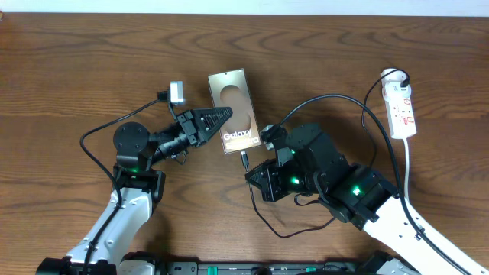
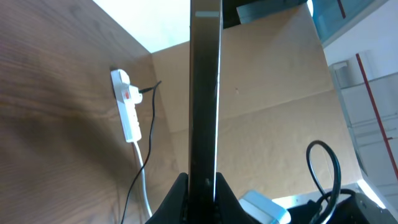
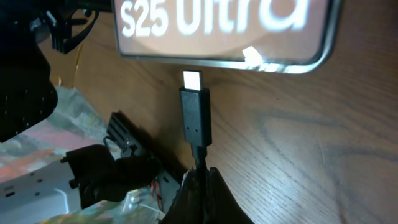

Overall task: Plug charger to phone and switch on socket
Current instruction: 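Push the USB-C plug upward into the phone's port with the right gripper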

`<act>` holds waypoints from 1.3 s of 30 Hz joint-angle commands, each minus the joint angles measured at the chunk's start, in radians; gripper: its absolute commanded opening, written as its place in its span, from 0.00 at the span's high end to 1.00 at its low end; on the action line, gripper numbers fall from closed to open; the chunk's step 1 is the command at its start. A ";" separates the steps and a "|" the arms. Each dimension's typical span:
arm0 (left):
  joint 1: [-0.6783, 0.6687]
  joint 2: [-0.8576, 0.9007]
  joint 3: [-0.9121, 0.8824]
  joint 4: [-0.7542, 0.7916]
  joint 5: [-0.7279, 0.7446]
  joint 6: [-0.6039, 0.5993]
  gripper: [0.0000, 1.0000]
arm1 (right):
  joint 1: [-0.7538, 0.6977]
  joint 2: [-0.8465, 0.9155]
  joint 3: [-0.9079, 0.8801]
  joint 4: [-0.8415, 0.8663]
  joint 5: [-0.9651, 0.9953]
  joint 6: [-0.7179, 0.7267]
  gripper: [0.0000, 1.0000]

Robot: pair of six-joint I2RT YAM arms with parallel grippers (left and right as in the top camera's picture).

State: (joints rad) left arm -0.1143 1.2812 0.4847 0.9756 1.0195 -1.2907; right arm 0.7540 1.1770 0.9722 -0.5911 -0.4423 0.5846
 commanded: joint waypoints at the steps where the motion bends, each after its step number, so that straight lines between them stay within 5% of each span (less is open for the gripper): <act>1: -0.001 -0.008 0.032 0.017 -0.018 -0.005 0.93 | -0.007 0.004 -0.003 -0.003 -0.035 0.005 0.99; 39: -0.001 -0.008 0.032 0.017 0.019 0.037 0.93 | -0.007 0.001 -0.003 -0.003 0.024 -0.006 0.99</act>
State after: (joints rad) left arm -0.1143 1.2812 0.4847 0.9756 1.0225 -1.2785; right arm 0.7540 1.1774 0.9722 -0.5987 -0.4244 0.5842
